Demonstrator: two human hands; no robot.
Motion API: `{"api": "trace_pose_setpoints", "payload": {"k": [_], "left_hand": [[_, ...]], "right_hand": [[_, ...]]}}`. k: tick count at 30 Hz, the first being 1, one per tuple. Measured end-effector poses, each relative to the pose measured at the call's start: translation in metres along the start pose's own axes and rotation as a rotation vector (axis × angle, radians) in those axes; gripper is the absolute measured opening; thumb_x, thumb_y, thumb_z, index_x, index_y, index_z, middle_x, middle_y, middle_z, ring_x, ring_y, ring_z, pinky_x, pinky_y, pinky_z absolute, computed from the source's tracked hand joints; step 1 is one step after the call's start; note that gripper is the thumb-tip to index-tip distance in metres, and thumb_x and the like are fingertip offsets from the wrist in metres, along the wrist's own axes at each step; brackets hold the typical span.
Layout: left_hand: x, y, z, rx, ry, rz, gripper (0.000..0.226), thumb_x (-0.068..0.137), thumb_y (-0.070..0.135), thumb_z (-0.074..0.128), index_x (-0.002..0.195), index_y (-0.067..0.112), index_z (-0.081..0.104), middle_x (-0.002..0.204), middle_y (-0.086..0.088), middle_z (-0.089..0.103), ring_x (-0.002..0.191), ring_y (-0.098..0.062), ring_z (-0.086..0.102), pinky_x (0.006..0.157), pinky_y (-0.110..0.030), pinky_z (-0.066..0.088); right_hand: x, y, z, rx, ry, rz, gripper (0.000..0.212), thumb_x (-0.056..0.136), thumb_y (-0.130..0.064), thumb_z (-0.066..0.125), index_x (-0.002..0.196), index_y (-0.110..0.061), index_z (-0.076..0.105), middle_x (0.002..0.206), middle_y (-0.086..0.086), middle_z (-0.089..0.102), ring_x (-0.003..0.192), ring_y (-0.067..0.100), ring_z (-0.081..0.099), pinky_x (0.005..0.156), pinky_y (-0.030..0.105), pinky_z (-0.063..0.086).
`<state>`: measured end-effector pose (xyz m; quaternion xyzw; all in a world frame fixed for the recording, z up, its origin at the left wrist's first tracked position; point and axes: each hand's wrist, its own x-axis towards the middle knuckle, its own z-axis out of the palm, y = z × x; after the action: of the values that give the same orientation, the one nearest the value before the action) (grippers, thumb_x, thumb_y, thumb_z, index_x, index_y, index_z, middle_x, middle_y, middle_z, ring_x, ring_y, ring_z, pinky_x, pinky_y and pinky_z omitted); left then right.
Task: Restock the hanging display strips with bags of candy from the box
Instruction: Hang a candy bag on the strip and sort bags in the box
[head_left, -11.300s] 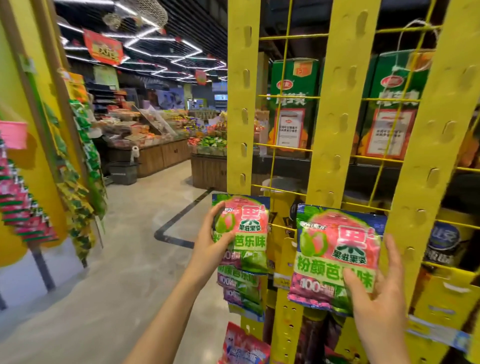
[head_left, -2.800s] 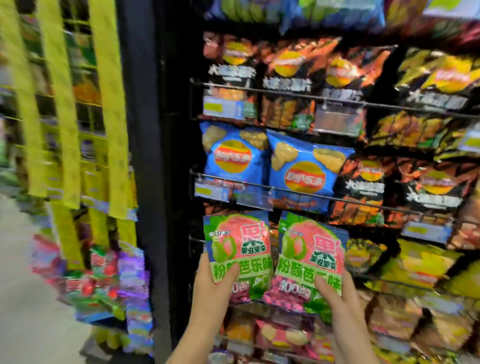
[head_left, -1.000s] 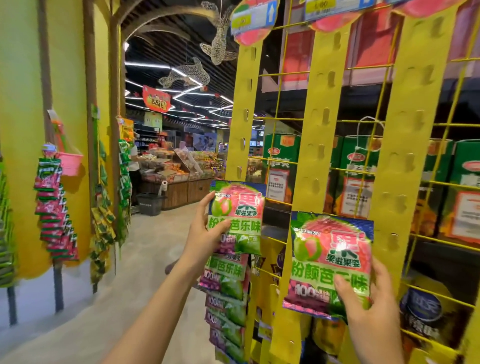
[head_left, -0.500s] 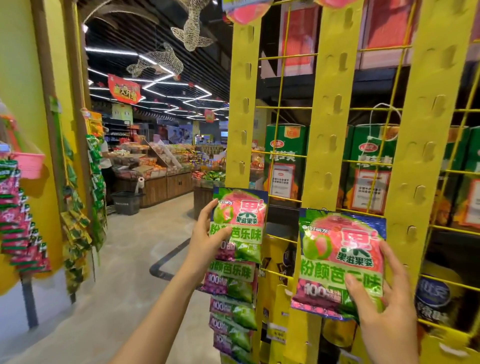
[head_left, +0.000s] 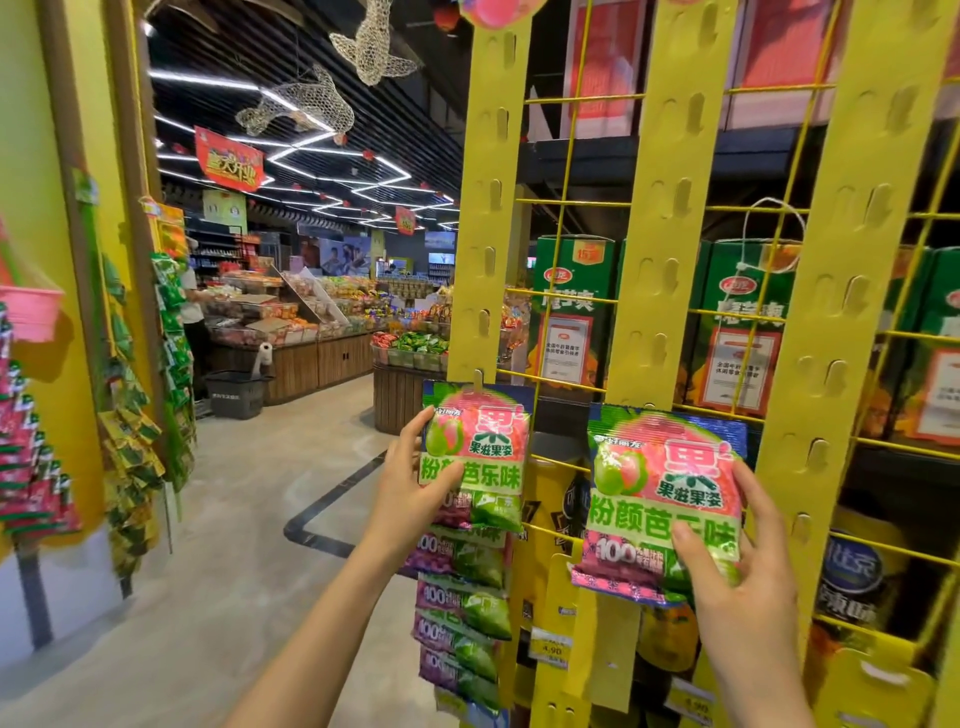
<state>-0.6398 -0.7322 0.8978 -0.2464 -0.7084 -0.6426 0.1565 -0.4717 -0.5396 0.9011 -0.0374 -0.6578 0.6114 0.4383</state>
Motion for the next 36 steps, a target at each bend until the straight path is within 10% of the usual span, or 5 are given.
{"api": "trace_pose_setpoints", "payload": {"k": [7, 16, 20, 25, 36], "left_hand": [[0.026, 0.037, -0.008, 0.125, 0.118, 0.104, 0.047, 0.088, 0.022, 0.062, 0.131, 0.02, 0.044, 0.123, 0.003, 0.042, 0.11, -0.008, 0.044, 0.095, -0.028, 0.04], [0.103, 0.111, -0.016, 0.243, 0.1, 0.239, 0.037, 0.094, 0.022, 0.052, 0.13, 0.016, 0.044, 0.103, -0.002, 0.058, 0.091, -0.017, 0.057, 0.081, -0.034, 0.05], [0.114, 0.121, -0.018, 0.258, 0.093, 0.288, 0.027, 0.096, 0.017, 0.049, 0.123, 0.013, 0.048, 0.078, 0.004, 0.053, 0.072, -0.014, 0.054, 0.066, -0.021, 0.048], [0.117, 0.122, -0.02, 0.248, 0.024, 0.267, 0.017, 0.097, 0.019, 0.048, 0.114, 0.018, 0.047, 0.085, -0.011, 0.056, 0.073, -0.019, 0.054, 0.065, -0.024, 0.046], [0.12, 0.124, -0.022, 0.252, -0.024, 0.266, 0.01, 0.097, 0.022, 0.047, 0.106, 0.025, 0.045, 0.084, -0.012, 0.052, 0.074, -0.02, 0.049, 0.069, -0.035, 0.041]], "right_hand": [[0.01, -0.006, 0.01, -0.007, -0.039, -0.093, 0.057, 0.089, -0.006, 0.056, 0.126, -0.045, 0.038, 0.103, -0.029, 0.053, 0.089, -0.014, 0.059, 0.055, 0.011, 0.052], [0.033, -0.027, 0.051, -0.065, -0.109, -0.267, 0.058, 0.086, -0.025, 0.061, 0.127, -0.057, 0.035, 0.123, -0.032, 0.049, 0.113, 0.0, 0.055, 0.09, 0.041, 0.054], [0.036, -0.034, 0.075, -0.117, -0.179, -0.334, 0.062, 0.09, -0.018, 0.059, 0.132, -0.052, 0.027, 0.12, -0.048, 0.033, 0.117, -0.02, 0.039, 0.098, 0.029, 0.047], [0.04, -0.03, 0.111, -0.17, -0.209, -0.339, 0.062, 0.092, -0.013, 0.056, 0.14, -0.039, 0.026, 0.137, -0.01, 0.044, 0.121, 0.009, 0.049, 0.094, 0.039, 0.051], [0.053, -0.016, 0.14, -0.32, -0.12, -0.286, 0.065, 0.092, -0.014, 0.055, 0.148, -0.019, 0.022, 0.145, 0.001, 0.038, 0.116, -0.006, 0.027, 0.08, -0.015, 0.014]]}}
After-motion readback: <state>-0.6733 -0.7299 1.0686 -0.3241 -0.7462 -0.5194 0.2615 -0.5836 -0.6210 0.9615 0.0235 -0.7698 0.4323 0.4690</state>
